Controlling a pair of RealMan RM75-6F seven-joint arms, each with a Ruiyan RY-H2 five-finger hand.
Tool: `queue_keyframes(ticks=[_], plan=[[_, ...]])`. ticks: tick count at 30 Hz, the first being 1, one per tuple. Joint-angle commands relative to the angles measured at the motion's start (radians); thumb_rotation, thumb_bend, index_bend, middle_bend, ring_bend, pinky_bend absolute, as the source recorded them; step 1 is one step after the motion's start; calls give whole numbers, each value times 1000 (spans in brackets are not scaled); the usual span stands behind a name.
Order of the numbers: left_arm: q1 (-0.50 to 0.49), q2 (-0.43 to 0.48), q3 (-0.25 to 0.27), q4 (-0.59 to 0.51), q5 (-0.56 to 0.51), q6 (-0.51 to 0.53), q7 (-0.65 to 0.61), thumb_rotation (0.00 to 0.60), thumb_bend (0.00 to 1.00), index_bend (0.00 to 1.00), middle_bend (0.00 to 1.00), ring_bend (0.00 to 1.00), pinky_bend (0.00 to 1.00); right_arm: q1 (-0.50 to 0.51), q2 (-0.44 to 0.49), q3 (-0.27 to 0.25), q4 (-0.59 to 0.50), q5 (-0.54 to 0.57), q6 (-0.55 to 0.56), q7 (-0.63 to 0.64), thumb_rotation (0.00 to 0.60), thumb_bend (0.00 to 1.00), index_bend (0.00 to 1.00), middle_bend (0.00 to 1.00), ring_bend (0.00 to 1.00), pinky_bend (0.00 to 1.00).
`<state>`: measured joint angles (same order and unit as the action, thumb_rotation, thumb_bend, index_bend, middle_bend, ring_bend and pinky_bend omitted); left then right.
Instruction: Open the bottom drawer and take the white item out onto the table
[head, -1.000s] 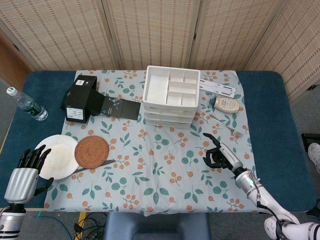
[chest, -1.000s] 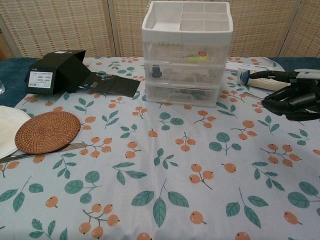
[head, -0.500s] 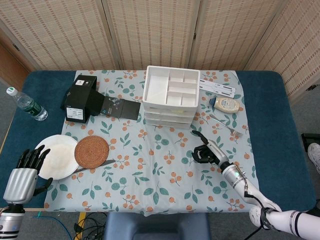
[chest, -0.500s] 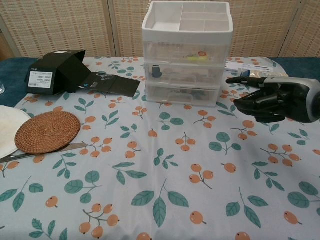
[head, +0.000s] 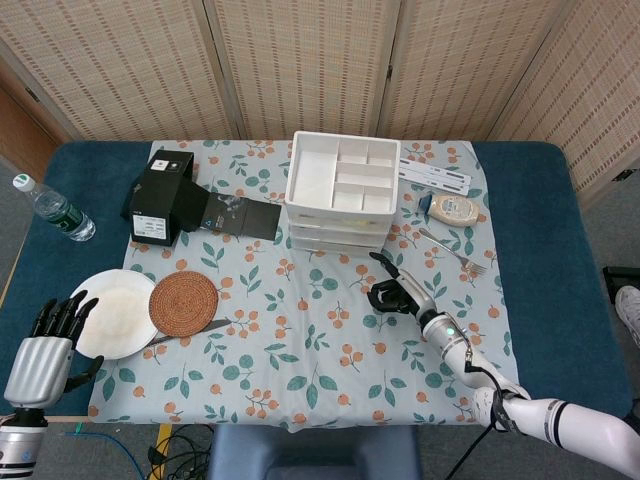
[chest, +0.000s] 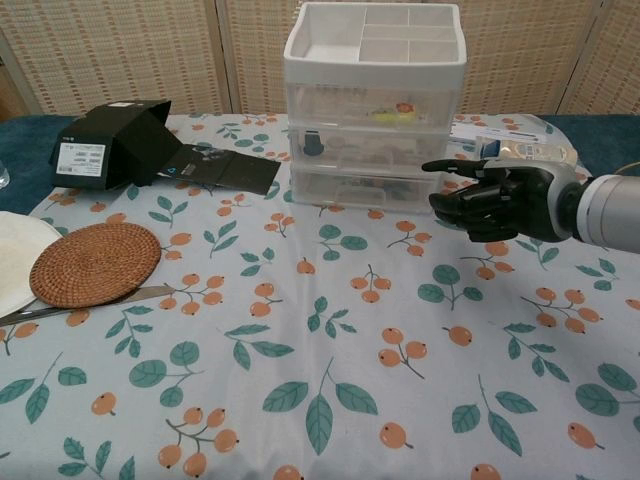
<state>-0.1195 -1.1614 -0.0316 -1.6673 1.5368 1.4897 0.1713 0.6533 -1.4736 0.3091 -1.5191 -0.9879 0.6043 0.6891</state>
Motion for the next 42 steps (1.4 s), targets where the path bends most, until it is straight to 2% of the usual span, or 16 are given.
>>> queue_keyframes(ticks=[1, 8, 20, 35, 42], plan=[[0, 1, 0, 2, 0, 0, -3, 600, 255, 98, 72, 101, 64, 19, -17, 13, 18, 42, -40, 3, 600, 507, 0, 741, 932, 1000], [1, 4, 1, 6, -1, -1, -11, 600, 254, 98, 72, 101, 63, 44, -49, 31, 59, 92, -92, 4, 600, 507, 0, 740, 932, 1000], [-1, 0, 0, 20, 0, -5, -24, 600, 255, 98, 72, 101, 63, 84, -103, 70, 106, 125, -99, -36, 600, 506, 0, 740, 932, 1000], [3, 1, -1, 43, -14, -7, -46, 600, 255, 98, 72, 101, 63, 186, -193, 102, 229, 225, -126, -110, 600, 507, 0, 739, 932, 1000], [6, 3, -1, 49, -19, -7, -52, 600, 255, 98, 72, 101, 63, 175, -194, 121, 212, 215, -122, -111, 600, 507, 0, 739, 932, 1000]])
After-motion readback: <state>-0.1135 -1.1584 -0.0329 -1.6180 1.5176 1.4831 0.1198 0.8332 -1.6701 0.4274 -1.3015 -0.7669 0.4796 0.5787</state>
